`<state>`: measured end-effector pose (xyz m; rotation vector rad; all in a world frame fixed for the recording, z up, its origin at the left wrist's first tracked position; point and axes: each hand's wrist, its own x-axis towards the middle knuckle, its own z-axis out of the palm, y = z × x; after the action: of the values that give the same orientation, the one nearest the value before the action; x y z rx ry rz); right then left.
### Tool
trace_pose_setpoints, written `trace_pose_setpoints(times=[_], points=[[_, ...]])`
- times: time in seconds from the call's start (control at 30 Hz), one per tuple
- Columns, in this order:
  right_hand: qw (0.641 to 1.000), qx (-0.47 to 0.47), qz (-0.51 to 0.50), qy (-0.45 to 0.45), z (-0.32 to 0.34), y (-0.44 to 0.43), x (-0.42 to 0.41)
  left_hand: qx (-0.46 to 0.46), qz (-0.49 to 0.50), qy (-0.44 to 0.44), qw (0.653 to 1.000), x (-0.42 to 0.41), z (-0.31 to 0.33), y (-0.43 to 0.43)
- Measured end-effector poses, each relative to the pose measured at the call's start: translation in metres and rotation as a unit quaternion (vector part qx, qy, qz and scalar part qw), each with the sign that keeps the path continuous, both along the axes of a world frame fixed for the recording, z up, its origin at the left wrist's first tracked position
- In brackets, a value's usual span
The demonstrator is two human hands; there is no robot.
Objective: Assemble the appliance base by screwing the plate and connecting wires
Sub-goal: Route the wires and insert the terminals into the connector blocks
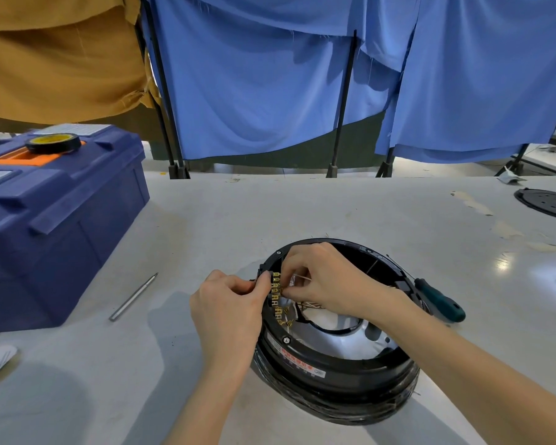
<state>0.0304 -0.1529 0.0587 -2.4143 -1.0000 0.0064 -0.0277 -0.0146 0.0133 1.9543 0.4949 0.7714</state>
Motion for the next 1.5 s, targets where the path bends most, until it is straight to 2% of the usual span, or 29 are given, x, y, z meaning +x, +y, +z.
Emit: trace_pose_setpoints(times=[0.4,0.57,0.67,1.03,1.5], points=[[0.999,0.02,-0.018,0.034,-0.001,-0.003,0.007,0.006,-0.004,0.0,1.0,0.0,0.0,0.002],[0.993,0.04,-0.032,0.104,0.008,-0.007,0.011,0.0,-0.01,-0.006,1.0,-0.001,0.0,0.002],[0.996,0.003,-0.036,0.079,0.01,0.0,0.011,0.003,-0.009,-0.001,1.0,-0.001,0.0,0.002],[0.991,-0.077,-0.063,0.091,0.021,0.014,0.006,-0.003,-0.017,-0.008,1.0,-0.001,0.001,0.001],[0.986,-0.105,-0.072,0.106,0.024,0.021,0.004,-0.02,-0.005,-0.009,1.0,-0.002,0.001,-0.003]])
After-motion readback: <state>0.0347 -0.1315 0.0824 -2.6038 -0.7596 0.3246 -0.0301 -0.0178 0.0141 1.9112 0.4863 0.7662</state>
